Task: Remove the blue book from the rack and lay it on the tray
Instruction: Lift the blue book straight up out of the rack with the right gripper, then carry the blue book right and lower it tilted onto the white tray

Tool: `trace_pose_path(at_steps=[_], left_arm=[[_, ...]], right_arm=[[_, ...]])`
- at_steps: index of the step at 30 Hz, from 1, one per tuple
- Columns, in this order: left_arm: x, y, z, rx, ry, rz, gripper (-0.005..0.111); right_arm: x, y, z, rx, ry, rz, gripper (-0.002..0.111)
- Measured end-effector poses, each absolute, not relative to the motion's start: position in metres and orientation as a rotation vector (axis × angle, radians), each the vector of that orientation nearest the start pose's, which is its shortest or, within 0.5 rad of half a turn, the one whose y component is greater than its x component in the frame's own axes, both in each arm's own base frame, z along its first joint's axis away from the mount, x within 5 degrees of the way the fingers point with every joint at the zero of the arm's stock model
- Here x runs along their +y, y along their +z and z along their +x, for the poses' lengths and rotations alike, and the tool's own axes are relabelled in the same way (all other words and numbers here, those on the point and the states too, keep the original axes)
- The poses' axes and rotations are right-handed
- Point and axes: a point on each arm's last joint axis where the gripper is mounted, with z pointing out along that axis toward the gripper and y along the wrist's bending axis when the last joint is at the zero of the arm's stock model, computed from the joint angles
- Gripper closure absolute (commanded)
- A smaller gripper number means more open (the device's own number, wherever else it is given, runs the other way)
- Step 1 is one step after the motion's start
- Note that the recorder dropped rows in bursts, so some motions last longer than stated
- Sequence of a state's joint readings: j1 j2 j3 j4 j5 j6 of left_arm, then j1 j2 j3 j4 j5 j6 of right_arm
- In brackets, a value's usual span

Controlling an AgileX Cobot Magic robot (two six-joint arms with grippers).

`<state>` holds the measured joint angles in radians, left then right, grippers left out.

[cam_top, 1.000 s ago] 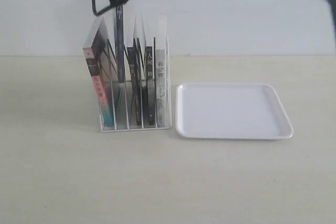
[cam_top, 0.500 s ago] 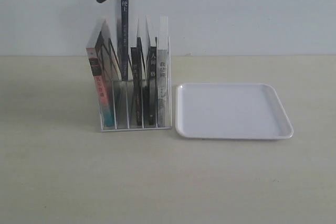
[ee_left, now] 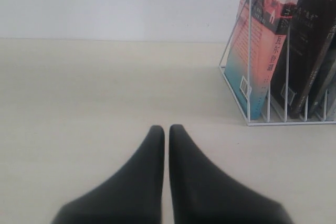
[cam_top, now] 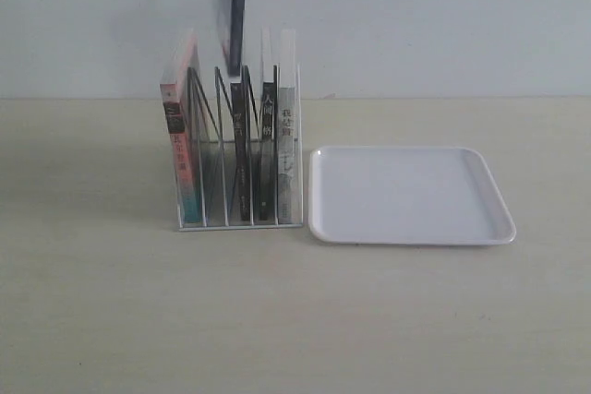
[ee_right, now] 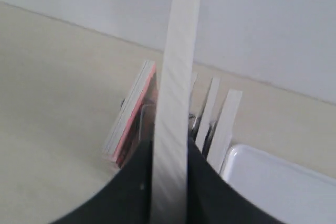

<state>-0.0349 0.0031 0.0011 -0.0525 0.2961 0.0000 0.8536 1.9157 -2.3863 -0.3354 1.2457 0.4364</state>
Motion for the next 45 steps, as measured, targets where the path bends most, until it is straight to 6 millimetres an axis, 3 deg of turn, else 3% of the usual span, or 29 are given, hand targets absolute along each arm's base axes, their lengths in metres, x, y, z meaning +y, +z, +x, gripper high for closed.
trace_pose_path(at_steps=[3, 6, 9, 15, 21, 26, 28, 30, 35, 38, 41, 45], left_arm=[[-0.003, 0.186, 0.055, 1.784, -0.075, -0.003, 0.103], [-0.003, 0.186, 0.055, 1.784, -0.075, -0.003, 0.103], [-0.003, 0.186, 0.055, 1.784, -0.075, -0.003, 0.103], [-0.003, 0.186, 0.055, 1.784, -0.075, -0.003, 0.103], [-0.003, 0.186, 0.055, 1.784, -0.075, -0.003, 0.103], [-0.003, 0.186, 0.055, 1.784, -0.075, -0.003, 0.103], [-0.003, 0.186, 0.055, 1.784, -0.075, -0.003, 0.103], [-0.003, 0.186, 0.055, 1.784, -0.075, -0.003, 0.103], [-0.003, 0.186, 0.055, 1.784, -0.075, -0.003, 0.103], [-0.003, 0.186, 0.055, 1.784, -0.075, -0.003, 0.103], [-0.003, 0.186, 0.055, 1.784, -0.075, -0.003, 0.103], [-0.003, 0.186, 0.055, 1.784, -0.075, -0.003, 0.103]], right_arm=[[0.243, 0.519, 0.265, 2.036, 0.221, -0.350, 0.108], [0.223, 0.538, 0.251, 1.981, 0.206, -0.354, 0.108], [0.210, 0.544, 0.241, 1.967, 0.176, -0.363, 0.108], [0.169, 0.528, 0.220, 2.004, -0.004, -0.301, 0.108], [0.137, 0.494, 0.201, 2.051, -0.138, -0.224, 0.108], [0.136, 0.453, 0.207, 2.103, -0.325, -0.285, 0.108], [0.146, 0.436, 0.216, 2.139, -0.378, -0.325, 0.108], [0.169, 0.410, 0.238, 2.166, -0.493, -0.425, 0.108], [0.224, 0.315, 0.294, 2.170, -0.847, -0.734, 0.108], [0.237, 0.272, 0.311, 2.200, -0.927, -0.803, 0.108], [0.231, 0.256, 0.323, 2.242, -0.938, -0.736, 0.108], [0.215, 0.251, 0.335, 2.294, -0.941, -0.629, 0.108]])
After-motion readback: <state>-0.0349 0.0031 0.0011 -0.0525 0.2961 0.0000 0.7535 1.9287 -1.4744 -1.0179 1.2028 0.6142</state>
